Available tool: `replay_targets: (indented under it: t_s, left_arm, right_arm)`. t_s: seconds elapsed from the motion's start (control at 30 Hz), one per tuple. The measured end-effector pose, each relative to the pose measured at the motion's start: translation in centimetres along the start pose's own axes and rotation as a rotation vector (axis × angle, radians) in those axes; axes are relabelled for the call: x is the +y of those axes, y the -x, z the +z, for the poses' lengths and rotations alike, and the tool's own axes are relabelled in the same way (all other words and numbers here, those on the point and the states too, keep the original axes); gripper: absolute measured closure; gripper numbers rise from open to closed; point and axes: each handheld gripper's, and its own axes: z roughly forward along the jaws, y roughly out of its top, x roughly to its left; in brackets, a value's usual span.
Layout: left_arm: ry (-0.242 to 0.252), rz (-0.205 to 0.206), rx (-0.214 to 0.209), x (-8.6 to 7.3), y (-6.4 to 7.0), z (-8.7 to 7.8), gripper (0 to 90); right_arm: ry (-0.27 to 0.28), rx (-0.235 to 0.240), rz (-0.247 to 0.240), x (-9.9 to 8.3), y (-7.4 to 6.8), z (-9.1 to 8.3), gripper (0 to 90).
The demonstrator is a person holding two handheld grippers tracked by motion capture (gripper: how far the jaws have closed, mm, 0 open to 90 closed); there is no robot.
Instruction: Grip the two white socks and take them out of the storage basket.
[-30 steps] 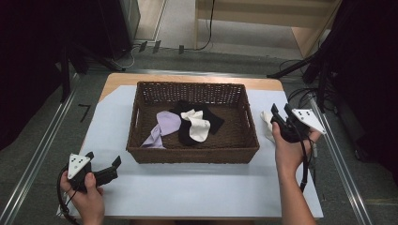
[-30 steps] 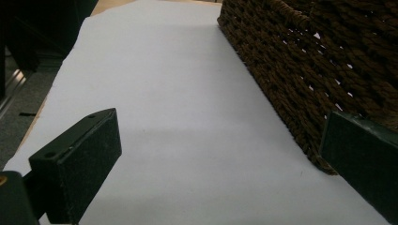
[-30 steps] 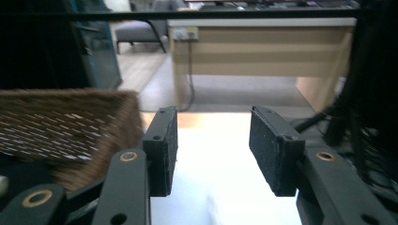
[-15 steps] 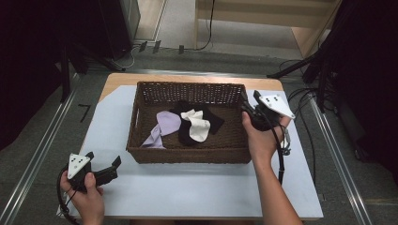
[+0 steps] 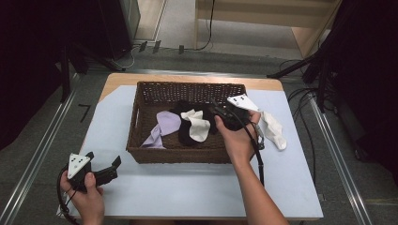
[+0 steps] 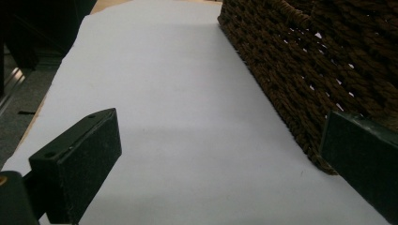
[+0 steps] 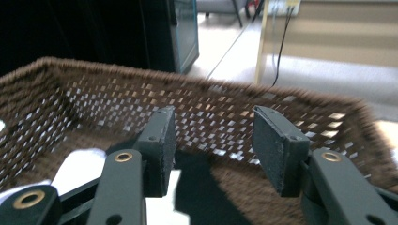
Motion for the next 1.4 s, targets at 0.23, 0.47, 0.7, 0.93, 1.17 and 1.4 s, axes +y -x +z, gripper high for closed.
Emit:
replay_targets:
  t_s: [0.23,0.47,0.7,0.93,1.17,1.4]
  left_arm:
    - [0.000,0.001,0.000,0.0,0.0,0.0,0.2]
    - [0.000,0.003,0.002,0.0,0.0,0.0,0.2]
    - [0.000,0.003,0.002,0.0,0.0,0.0,0.3]
    - [-0.002,0.002,0.001,0.0,0.0,0.0,0.2]
    - [0.000,0.002,0.001,0.0,0.0,0.0,0.3]
    - [0.000,0.002,0.000,0.0,0.0,0.0,0.3]
  right_arm:
    - [-0.106,0.042,-0.014,-0.8,-2.0,1.4,48.8]
    - [-0.198,0.097,0.015,-1.1,-3.2,2.7,45.4]
    - [-0.230,0.098,-0.008,-1.5,-5.1,3.5,44.3]
    - [-0.344,0.090,-0.061,-1.7,-5.8,4.7,46.4]
    - [-0.421,0.103,-0.026,-1.9,-5.5,5.4,59.8]
    - [-0.428,0.049,-0.017,-1.6,-5.0,5.1,88.9]
